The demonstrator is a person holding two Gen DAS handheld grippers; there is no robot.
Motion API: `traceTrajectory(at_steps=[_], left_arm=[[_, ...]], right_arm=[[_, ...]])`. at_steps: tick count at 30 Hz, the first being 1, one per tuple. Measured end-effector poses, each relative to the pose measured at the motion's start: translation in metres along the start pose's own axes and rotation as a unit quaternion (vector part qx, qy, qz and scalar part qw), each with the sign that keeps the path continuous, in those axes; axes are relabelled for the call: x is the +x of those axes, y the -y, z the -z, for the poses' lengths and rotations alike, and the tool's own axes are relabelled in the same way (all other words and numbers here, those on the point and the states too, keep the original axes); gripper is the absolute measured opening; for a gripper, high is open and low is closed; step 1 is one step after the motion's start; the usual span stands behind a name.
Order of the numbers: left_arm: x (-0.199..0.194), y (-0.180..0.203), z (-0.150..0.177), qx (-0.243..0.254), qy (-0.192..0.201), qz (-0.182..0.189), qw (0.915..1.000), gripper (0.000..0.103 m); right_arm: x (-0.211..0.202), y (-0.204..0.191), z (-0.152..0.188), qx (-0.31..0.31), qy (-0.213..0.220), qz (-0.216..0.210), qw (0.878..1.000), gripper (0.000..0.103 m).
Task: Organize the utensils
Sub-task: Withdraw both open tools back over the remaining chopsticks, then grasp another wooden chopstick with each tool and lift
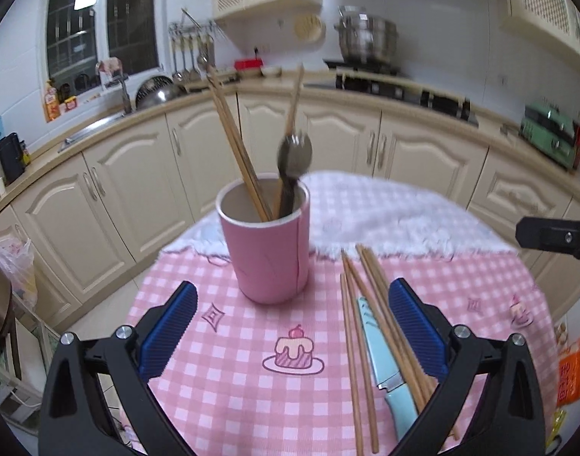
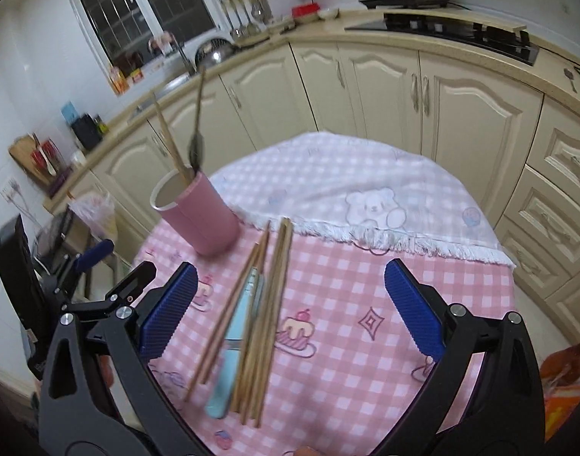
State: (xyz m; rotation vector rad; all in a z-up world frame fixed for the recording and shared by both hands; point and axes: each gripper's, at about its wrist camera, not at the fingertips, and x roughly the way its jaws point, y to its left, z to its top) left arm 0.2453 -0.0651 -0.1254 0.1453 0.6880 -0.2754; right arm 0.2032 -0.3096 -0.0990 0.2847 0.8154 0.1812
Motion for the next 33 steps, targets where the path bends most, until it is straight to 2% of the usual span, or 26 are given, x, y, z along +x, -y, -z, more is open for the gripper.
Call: traceTrajectory(at_steps=[8, 16, 22, 30, 33], left_arm=[[0.053, 0.007, 0.011, 0.036, -0.078, 0.009, 0.9963, 0.098], [0.087, 0.011, 0.022, 0.047, -0.129, 0.015, 0.9904, 0.098], [0.100, 0.009, 0.027, 0.042, -0.153, 0.016, 0.9872, 0.086], [0.101, 0.013, 0.025, 0.046, -0.152, 0.018, 0.9871, 0.086], [0.103, 0.017, 0.025, 0.050, -0.155, 0.019, 0.9865, 0.084]], right_arm=[[0.056, 0.003, 0.009, -0.013, -0.068, 0.010, 0.998, 0.097], [0.084, 0.011, 0.019, -0.018, -0.107, 0.031, 0.994, 0.097], [0.102, 0.006, 0.025, -0.040, -0.128, 0.049, 0.990, 0.097], [0.123, 0.000, 0.030, -0.058, -0.145, 0.077, 0.985, 0.096], [0.130, -0.003, 0.031, -0.067, -0.151, 0.091, 0.982, 0.091]])
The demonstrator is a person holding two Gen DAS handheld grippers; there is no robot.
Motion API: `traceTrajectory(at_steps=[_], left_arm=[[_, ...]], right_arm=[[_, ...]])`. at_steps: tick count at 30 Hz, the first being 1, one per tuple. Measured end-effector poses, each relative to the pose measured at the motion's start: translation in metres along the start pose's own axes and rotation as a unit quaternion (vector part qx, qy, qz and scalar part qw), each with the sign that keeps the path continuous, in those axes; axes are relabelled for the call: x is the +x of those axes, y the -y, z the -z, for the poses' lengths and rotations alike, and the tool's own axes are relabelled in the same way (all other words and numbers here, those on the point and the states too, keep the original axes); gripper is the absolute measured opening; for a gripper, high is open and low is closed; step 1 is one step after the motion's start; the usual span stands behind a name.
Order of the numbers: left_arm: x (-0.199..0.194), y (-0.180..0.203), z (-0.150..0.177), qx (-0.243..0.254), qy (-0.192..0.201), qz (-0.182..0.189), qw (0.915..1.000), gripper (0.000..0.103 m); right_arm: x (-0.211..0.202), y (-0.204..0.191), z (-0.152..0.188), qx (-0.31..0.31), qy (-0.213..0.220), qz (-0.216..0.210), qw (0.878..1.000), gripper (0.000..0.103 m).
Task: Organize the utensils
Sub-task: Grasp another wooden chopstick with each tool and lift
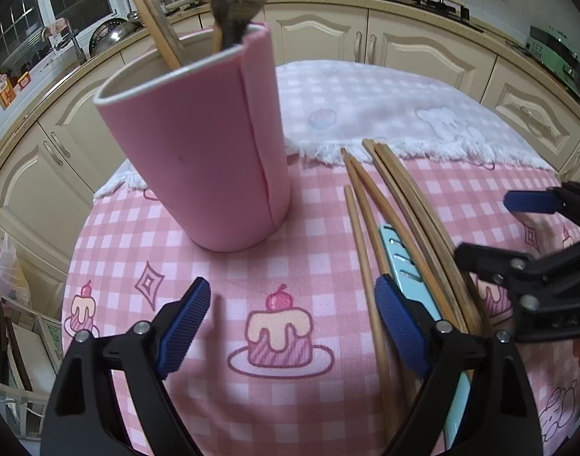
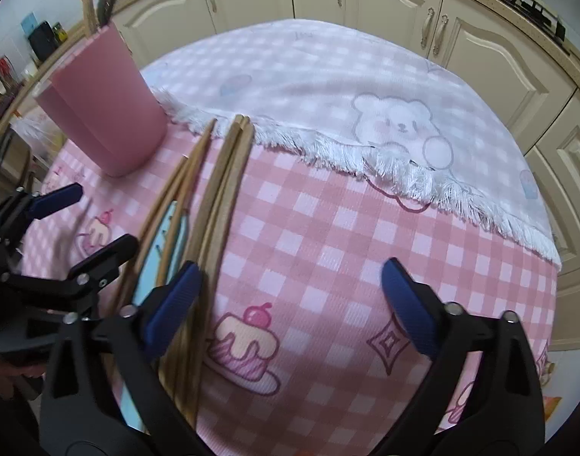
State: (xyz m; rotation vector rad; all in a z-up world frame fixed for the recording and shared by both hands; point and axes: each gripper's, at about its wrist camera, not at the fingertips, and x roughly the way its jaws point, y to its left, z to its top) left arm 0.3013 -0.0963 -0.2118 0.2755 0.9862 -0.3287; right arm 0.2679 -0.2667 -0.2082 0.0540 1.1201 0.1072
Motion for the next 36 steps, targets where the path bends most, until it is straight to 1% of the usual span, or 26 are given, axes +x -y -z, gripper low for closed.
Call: traceTrajectory(at_steps=[3, 6, 8, 9, 10, 11, 13, 14, 16, 17, 19, 20, 21, 22, 23, 24, 25, 27, 29, 32, 33, 36], left_arm=[[0.000, 0.001, 0.001, -0.001, 0.001, 0.001, 1.0000, 0.084], [0.000, 0.001, 0.001, -0.001, 0.000, 0.001, 1.0000, 0.084], [0.000, 0.003, 0.001, 0.002, 0.000, 0.003, 1.0000, 0.082], [0.000, 0.004, 0.000, 0.003, -0.001, 0.005, 1.0000, 0.078], [0.001, 0.006, -0.001, 0.005, -0.004, 0.005, 1.0000, 0.072], [0.002, 0.007, -0.001, 0.006, -0.008, 0.005, 0.9999, 0.070], [0.004, 0.009, -0.003, 0.004, -0.010, 0.012, 0.9999, 0.064], [0.005, 0.009, -0.004, 0.003, -0.012, 0.014, 0.9998, 0.063], [0.006, 0.010, -0.008, 0.003, -0.016, 0.020, 0.9997, 0.055], [0.007, 0.011, -0.009, 0.003, -0.018, 0.022, 0.9996, 0.054], [0.008, 0.014, -0.012, 0.006, -0.019, 0.024, 0.9995, 0.046], [0.009, 0.015, -0.013, 0.007, -0.020, 0.026, 0.9995, 0.044], [0.009, 0.016, -0.015, 0.007, -0.021, 0.031, 0.9993, 0.037], [0.009, 0.017, -0.015, 0.007, -0.021, 0.035, 0.9991, 0.028], [0.009, 0.019, -0.017, 0.008, -0.021, 0.041, 0.9989, 0.023], [0.009, 0.020, -0.018, 0.007, -0.022, 0.047, 0.9987, 0.009], [0.009, 0.021, -0.018, 0.005, -0.023, 0.050, 0.9985, 0.005], [0.005, 0.020, -0.015, 0.000, -0.021, 0.055, 0.9983, 0.005], [0.002, 0.016, -0.009, -0.007, -0.018, 0.057, 0.9982, 0.005], [-0.006, 0.012, -0.001, -0.018, -0.009, 0.064, 0.9977, 0.005], [-0.011, 0.010, 0.001, -0.022, -0.003, 0.067, 0.9975, 0.005], [-0.023, 0.005, 0.006, -0.034, 0.016, 0.075, 0.9965, 0.005]], right_arm=[[0.002, -0.001, -0.003, -0.001, 0.003, 0.005, 1.000, 0.090], [0.005, -0.006, -0.008, -0.010, 0.003, 0.008, 1.000, 0.086], [0.006, -0.010, -0.012, -0.016, 0.003, 0.010, 1.000, 0.079], [0.006, -0.010, -0.015, -0.016, 0.002, 0.009, 1.000, 0.076], [0.007, -0.010, -0.019, -0.016, -0.003, 0.007, 1.000, 0.075], [0.009, -0.011, -0.021, -0.020, -0.007, 0.007, 1.000, 0.067], [0.011, -0.015, -0.026, -0.032, -0.011, 0.021, 0.999, 0.061], [0.011, -0.015, -0.027, -0.033, -0.012, 0.021, 0.999, 0.058], [0.012, -0.015, -0.031, -0.029, -0.013, 0.019, 0.999, 0.053], [0.013, -0.014, -0.035, -0.026, -0.015, 0.017, 0.999, 0.052], [0.016, -0.016, -0.040, -0.028, -0.016, 0.019, 0.999, 0.049], [0.018, -0.017, -0.043, -0.030, -0.015, 0.021, 0.999, 0.044], [0.019, -0.020, -0.045, -0.034, -0.015, 0.021, 0.999, 0.041], [0.020, -0.023, -0.047, -0.040, -0.014, 0.021, 0.999, 0.030], [0.020, -0.026, -0.048, -0.047, -0.014, 0.015, 0.999, 0.017], [0.019, -0.028, -0.048, -0.051, -0.015, 0.009, 0.999, 0.010], [0.019, -0.029, -0.047, -0.052, -0.016, -0.004, 0.998, 0.006], [0.016, -0.029, -0.043, -0.050, -0.013, -0.015, 0.999, 0.006], [0.011, -0.019, -0.036, -0.030, -0.005, -0.046, 0.998, 0.006], [0.000, -0.010, -0.025, -0.014, 0.010, -0.074, 0.997, 0.006], [-0.004, -0.008, -0.021, -0.008, 0.015, -0.087, 0.996, 0.006], [-0.015, -0.003, -0.014, 0.000, 0.033, -0.105, 0.994, 0.006]])
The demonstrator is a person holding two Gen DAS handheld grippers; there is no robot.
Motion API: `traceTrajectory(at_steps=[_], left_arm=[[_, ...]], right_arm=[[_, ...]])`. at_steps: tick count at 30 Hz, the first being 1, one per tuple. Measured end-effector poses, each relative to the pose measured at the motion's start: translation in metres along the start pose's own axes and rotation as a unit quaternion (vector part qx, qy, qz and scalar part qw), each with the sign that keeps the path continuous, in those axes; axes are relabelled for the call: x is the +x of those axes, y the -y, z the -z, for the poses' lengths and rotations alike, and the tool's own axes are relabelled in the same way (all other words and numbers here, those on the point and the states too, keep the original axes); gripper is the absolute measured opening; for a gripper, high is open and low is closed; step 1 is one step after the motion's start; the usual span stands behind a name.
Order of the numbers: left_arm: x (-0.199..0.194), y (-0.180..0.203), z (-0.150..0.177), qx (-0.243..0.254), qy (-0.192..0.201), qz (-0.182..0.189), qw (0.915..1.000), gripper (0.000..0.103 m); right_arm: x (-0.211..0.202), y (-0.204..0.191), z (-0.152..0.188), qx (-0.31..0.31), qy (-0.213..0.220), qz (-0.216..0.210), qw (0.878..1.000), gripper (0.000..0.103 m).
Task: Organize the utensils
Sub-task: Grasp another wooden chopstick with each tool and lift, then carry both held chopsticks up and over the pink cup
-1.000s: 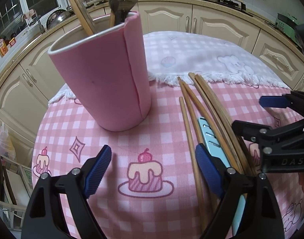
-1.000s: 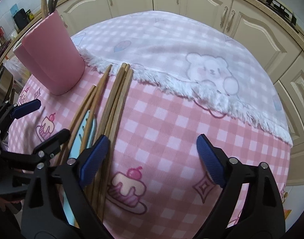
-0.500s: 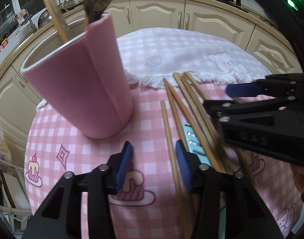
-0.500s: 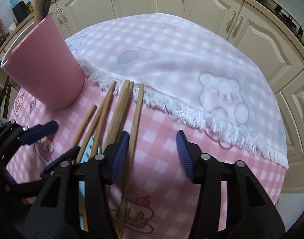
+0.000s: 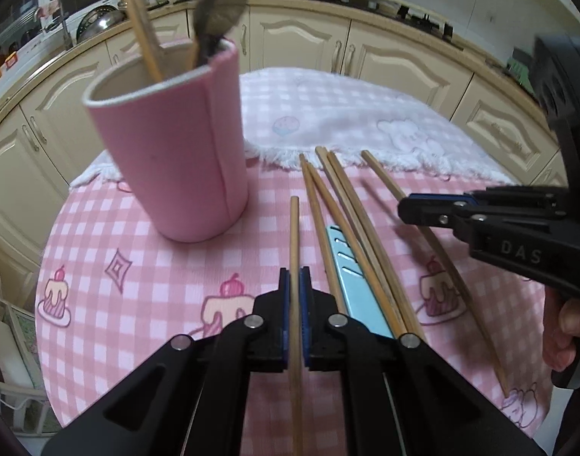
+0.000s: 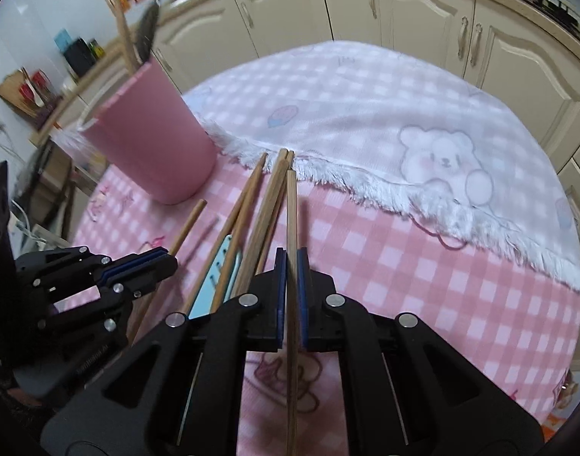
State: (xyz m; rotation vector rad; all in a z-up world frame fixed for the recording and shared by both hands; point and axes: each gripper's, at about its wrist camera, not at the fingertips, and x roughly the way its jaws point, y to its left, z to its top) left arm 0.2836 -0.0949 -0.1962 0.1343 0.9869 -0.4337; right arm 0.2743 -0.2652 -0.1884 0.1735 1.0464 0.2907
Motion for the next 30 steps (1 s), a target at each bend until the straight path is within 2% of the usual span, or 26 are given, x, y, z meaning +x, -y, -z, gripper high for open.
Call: traceTrajectory(at_steps=[7, 10, 13, 19, 23, 30], left_arm=[[-0.046, -0.008, -0.001, -0.019, 0.075, 0.019, 0.9968, 0.004], [-0.071, -0.012, -0.002, -0.026, 0.125, 0.029, 0.9914, 0.004], [-0.089, -0.019, -0.004, -0.040, 0.156, 0.035, 0.9863, 0.004], [-0.116, -0.032, -0.011, -0.062, 0.202, 0.039, 0.9767, 0.004], [-0.136, -0.039, -0.017, -0.070, 0.241, 0.030, 0.9676, 0.004], [-0.160, -0.051, -0.029, -0.076, 0.284, 0.010, 0.9557, 0.004]], right_arm=[[-0.039, 0.000, 0.005, 0.016, 0.062, -0.057, 0.996, 0.006], [-0.056, -0.002, 0.003, 0.017, 0.093, -0.076, 0.993, 0.006], [-0.072, -0.007, -0.001, 0.015, 0.121, -0.095, 0.988, 0.006], [-0.092, -0.022, -0.013, -0.002, 0.162, -0.109, 0.981, 0.006], [-0.100, -0.031, -0.023, -0.011, 0.176, -0.114, 0.978, 0.006], [-0.121, -0.047, -0.039, -0.034, 0.203, -0.121, 0.971, 0.006]])
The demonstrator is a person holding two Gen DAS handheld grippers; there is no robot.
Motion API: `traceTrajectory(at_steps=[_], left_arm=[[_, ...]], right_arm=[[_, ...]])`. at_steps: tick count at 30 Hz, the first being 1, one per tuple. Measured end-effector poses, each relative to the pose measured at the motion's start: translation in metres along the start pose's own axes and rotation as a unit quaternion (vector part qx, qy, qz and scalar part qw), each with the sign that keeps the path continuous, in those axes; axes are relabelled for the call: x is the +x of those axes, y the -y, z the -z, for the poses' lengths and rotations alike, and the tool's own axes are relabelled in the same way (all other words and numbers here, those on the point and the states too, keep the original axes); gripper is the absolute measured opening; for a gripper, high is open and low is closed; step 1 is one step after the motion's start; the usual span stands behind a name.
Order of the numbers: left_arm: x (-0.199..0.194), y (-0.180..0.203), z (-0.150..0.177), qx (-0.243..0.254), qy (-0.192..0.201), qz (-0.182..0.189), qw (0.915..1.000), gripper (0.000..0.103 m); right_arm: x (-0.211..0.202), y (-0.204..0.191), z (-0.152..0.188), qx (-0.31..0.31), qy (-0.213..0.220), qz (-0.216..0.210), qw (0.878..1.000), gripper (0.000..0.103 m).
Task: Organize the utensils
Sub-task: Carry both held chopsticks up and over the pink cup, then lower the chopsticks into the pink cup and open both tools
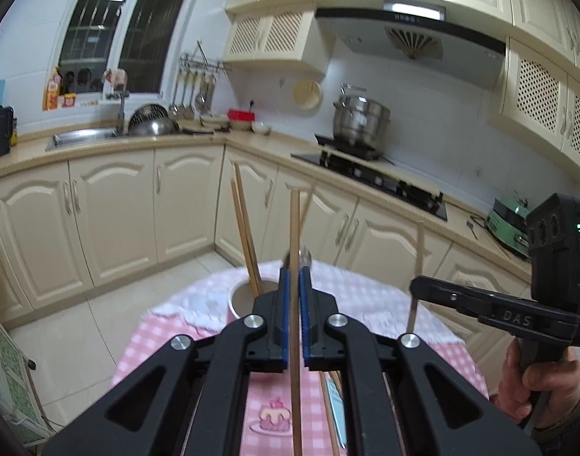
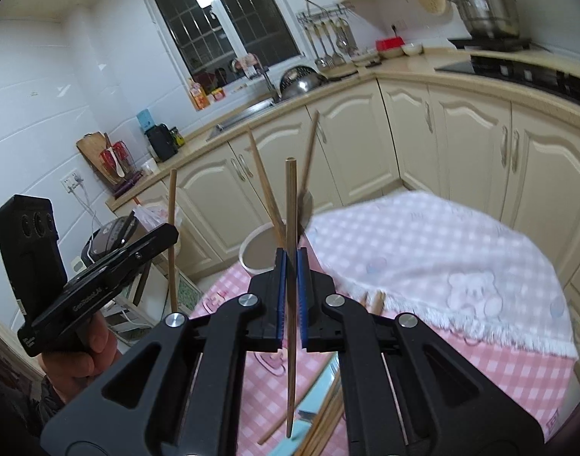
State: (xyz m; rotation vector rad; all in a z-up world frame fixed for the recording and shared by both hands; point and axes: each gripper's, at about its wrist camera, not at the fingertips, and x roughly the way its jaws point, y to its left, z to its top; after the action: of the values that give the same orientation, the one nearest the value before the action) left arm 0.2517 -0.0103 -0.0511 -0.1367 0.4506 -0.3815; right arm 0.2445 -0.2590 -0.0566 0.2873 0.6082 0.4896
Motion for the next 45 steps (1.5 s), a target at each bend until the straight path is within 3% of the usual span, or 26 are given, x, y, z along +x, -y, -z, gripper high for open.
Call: traceTrajectory(at_steps=[11, 23, 31, 45], left_arm=[[-0.016, -0.015, -0.060, -0.006, 0.089, -0.026, 0.9957, 0.004], [-0.003, -0.005, -0.116, -0.003, 0.168, -0.013, 0.9857, 0.004], [0.025, -0.009, -0.120, -0.006, 0.169, -0.013, 0.9855, 0.004], [0.065, -0.017, -0.104, 0.001, 0.151, -0.032, 0.9880, 0.005]], right_arm=[[-0.027, -0.034, -0.068, -0.052, 0.079, -0.015, 0.995, 0.006], [-0.014, -0.058, -0.128, -0.073, 0.130, -0.011, 0.989, 0.006], [0.012, -0.055, -0.140, -0.064, 0.130, 0.006, 0.989, 0.006], [0.053, -0.045, -0.132, -0.055, 0.112, 0.024, 0.992, 0.006]])
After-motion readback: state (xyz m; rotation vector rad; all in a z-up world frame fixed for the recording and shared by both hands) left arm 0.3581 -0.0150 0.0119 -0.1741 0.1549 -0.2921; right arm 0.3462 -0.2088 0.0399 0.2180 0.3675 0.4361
